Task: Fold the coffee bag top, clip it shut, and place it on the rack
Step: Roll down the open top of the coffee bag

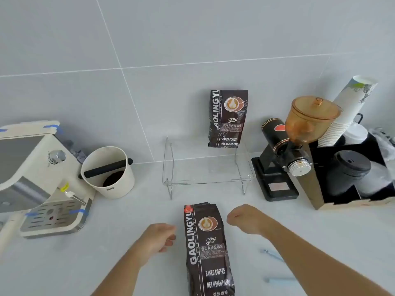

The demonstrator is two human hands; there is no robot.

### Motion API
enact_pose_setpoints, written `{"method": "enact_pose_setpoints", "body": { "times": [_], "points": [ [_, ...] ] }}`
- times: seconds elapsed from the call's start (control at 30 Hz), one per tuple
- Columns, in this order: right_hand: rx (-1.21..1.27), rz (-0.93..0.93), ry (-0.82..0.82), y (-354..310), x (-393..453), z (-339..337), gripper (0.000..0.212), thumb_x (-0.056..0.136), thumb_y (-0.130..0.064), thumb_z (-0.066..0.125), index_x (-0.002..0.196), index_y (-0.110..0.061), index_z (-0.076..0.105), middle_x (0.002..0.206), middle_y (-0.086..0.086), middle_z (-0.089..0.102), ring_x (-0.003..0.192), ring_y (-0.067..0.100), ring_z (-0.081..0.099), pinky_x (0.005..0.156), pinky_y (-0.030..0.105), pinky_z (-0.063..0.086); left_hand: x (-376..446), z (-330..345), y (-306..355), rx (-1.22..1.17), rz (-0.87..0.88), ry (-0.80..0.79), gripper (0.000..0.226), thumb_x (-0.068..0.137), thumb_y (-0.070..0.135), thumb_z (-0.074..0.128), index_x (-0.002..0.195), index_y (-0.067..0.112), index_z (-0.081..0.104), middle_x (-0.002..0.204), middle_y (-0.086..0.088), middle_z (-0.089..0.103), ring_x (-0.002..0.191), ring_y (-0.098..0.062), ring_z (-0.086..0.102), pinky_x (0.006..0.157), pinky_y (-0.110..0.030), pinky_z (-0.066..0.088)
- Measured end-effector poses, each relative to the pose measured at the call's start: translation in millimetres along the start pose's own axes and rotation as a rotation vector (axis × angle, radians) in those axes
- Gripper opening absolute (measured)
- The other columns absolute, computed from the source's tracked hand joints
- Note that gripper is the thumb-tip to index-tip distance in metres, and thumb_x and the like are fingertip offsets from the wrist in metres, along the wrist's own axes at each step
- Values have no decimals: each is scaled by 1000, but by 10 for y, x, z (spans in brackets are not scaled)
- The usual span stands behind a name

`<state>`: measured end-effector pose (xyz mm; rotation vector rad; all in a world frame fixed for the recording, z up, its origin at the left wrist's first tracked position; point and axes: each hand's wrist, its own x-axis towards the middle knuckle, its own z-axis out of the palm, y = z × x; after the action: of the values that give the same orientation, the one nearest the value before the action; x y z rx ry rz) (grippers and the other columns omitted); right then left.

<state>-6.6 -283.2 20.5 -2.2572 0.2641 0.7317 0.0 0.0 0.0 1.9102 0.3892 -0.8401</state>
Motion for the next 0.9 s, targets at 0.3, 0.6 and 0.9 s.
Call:
{"method": "enact_pose_setpoints", "body": {
  "times": [0.3,0.6,0.9],
  "points": [
    [425,97,5,37,137,392,26,88,-28,59,91,-5,71,76,3,63,62,10,49,58,23,36,327,397,105,-254,-44,10,38,85,39,57,96,6,73,93,-10,80,85,-27,71,80,-39,52],
    [708,158,2,6,322,474,23,88,-27,62,95,-7,72,93,11,76,78,18,61,75,31,44,434,519,168,-410,-72,41,36,90,36,59,104,4,69,95,-15,79,93,-36,74,78,-41,58],
    [784,49,73,-68,157,457,23,89,-25,65,79,-4,69,75,6,68,67,16,60,63,26,45,46,492,384,-511,-1,38,42,91,40,59,100,0,69,87,-11,79,69,-21,73,61,-28,51]
  ]
}}
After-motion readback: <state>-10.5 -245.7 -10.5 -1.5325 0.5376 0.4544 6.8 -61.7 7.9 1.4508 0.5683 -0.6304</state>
